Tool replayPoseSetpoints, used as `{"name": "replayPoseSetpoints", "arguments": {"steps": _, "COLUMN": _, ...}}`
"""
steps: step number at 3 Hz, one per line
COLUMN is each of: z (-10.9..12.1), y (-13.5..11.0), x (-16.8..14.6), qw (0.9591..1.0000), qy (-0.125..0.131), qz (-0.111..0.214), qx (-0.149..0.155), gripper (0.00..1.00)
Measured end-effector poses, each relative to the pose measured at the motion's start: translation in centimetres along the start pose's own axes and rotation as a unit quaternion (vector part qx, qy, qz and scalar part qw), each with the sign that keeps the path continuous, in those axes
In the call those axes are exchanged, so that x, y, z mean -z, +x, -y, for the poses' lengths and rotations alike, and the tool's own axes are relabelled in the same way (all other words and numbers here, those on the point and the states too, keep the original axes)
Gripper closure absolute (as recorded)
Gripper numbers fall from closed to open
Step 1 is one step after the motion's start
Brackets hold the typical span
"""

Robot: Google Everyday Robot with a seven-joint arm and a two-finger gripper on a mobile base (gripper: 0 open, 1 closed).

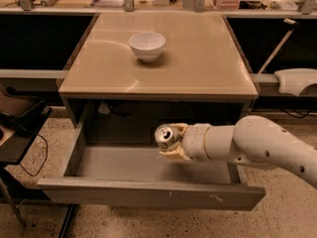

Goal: Place 7up can into top drawer

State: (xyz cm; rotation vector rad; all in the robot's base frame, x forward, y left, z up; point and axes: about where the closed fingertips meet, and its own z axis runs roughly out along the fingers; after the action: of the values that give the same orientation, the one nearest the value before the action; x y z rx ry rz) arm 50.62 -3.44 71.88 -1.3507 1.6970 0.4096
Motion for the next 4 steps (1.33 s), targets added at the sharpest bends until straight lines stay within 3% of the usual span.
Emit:
{"name": "replayPoseSetpoints", "arguments": {"steps": 1, "z": -2.4, "y": 2.0, "x": -1.9, "qw": 0.9989, "qy": -0.042, "qz": -0.019, "qx": 0.005, "gripper": 1.0}}
{"name": "replayPoseSetpoints", "arguments": {"steps": 3, "z": -3.2, "y": 4.7, "x": -6.0, "qw": 0.995, "qy": -0.078, "qz": -0.05, "qx": 0.038, "gripper": 1.0}}
{"name": "replayPoseSetpoints", "arguments": {"steps": 4, "z": -3.2, "y": 4.7, "x": -6.2, "qw": 0.9948, "qy": -0.079, "qz": -0.05, "qx": 0.039, "gripper": 0.81}}
